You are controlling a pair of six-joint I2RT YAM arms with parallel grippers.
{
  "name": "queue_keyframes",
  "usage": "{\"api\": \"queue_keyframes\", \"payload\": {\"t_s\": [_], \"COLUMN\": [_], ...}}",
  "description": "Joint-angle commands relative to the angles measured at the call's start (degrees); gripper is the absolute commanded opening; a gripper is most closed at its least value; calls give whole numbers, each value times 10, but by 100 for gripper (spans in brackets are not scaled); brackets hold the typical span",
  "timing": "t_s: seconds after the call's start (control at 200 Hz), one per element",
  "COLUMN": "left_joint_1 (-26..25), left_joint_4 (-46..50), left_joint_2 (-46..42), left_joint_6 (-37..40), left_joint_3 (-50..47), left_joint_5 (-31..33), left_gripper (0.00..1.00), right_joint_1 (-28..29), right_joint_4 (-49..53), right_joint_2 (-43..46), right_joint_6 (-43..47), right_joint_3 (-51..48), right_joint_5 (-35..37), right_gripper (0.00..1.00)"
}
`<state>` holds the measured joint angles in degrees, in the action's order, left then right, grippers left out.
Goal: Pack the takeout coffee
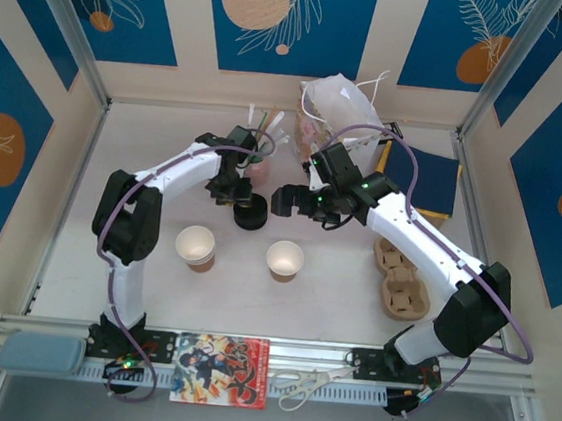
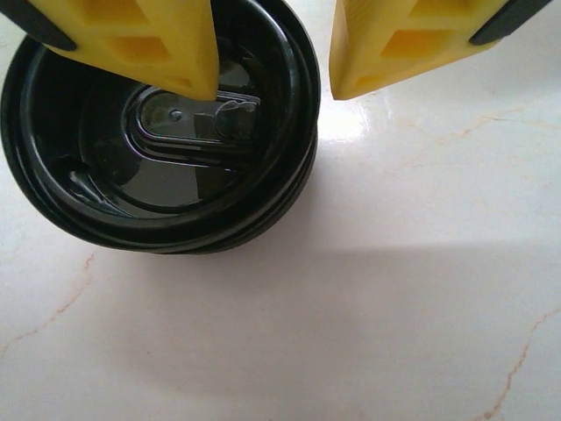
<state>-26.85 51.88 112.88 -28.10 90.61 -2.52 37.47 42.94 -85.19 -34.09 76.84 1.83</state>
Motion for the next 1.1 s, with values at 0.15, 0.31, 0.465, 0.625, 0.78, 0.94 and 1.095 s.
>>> {"api": "queue_keyframes", "payload": {"t_s": [0.15,0.31,0.465,0.625,0.78,0.94,1.095], "left_joint_1": [15,16,16,16,17,16,16], "left_joint_4": [13,12,11,13,15,22,24], "left_joint_2": [19,22,22,19,10,-5,-24], "left_joint_6": [9,12,13,13,13,11,9], "left_joint_3": [12,11,11,12,10,11,6], "left_joint_5": [4,2,1,-2,-3,-4,-8], "left_gripper": [30,26,22,15,8,9,11], "right_joint_1": [-2,-2,-2,-1,-2,-1,1], "right_joint_4": [7,6,6,4,3,1,0], "right_joint_2": [16,16,16,17,17,17,17], "right_joint_6": [4,1,1,-1,-1,-3,-3], "right_joint_3": [7,6,6,6,4,3,2], "right_joint_5": [-17,-17,-16,-16,-17,-18,-18], "right_gripper": [100,100,100,100,100,100,100]}}
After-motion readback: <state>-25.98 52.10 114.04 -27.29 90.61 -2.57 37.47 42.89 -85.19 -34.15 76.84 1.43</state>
